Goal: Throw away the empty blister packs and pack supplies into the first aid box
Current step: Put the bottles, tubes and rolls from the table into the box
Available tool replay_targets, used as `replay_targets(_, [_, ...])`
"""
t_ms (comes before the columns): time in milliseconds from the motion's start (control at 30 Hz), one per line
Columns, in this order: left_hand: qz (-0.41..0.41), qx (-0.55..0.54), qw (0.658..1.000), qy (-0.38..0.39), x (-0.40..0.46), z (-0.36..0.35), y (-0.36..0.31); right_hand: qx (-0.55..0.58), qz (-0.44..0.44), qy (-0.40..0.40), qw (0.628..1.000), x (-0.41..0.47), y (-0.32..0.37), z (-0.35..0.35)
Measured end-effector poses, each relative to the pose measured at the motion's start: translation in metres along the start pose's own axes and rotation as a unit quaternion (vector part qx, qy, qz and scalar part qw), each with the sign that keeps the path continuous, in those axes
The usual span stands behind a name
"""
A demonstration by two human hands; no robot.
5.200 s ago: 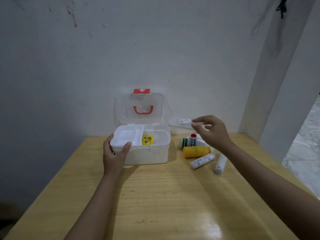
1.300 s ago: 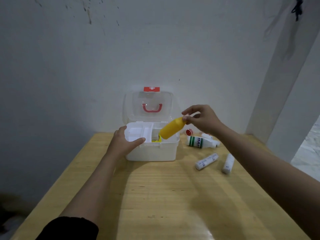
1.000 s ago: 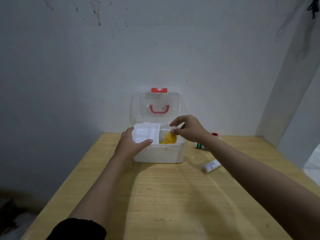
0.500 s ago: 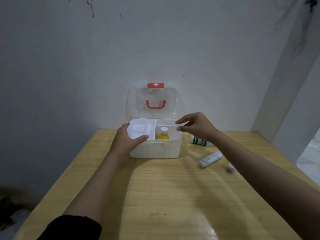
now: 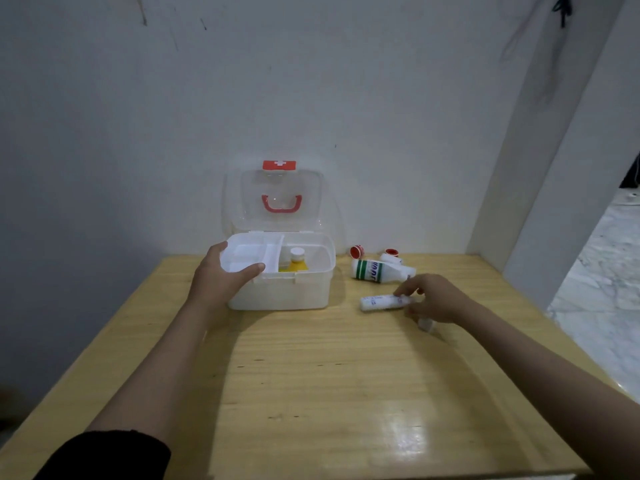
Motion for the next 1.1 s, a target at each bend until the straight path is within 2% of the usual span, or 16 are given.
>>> replay_targets(200, [0.005,0.007,1.000,-0.001,-0.001,0.001,-0.001,-0.034,0.013,-0.040,0.999,-0.001,0.002,0.000])
replay_targets(433, [0.010,0.008,1.000,-0.002,-0.001,0.001,-0.001,0.121,-0.004,-0.080,0.989,-0.005,-0.034,0.038])
replay_targets(500, [0.010,0.006,1.000,-0.002,-0.001,0.001,-0.001,0.200,-0.024,-0.060,0.978,-0.010,-0.050,0.045])
replay_targets(600, [0.010,0.008,1.000,-0.003,-0.001,0.001,-0.001,0.272,-0.054,0.018,0.961,-0.016,-0.071,0.041])
replay_targets(767, [0.013,0.015,1.000,-0.002,0.000,0.001,0.000,0.234,-0.122,0.060,0.963,-0.021,-0.093,0.028])
replay_targets(1000, [0.021,0.022,1.000,-0.002,0.000,0.001,0.000,0.171,-0.192,-0.032,0.966,-0.013,-0.087,0.024])
replay_targets(1100, [0.022,0.017,1.000,-0.003,0.000,0.001,0.000,0.148,-0.207,-0.005,0.967,-0.011,-0.073,0.022])
Point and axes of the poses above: each hand's wrist, its own x-axis towards the middle knuckle, its own z-axis out of the back of the hand, y = z × x, the point moved 10 cm from there along x, towards the middle knuckle, and after that the axes turned 4 degrees about y, right-handed, at the moved point
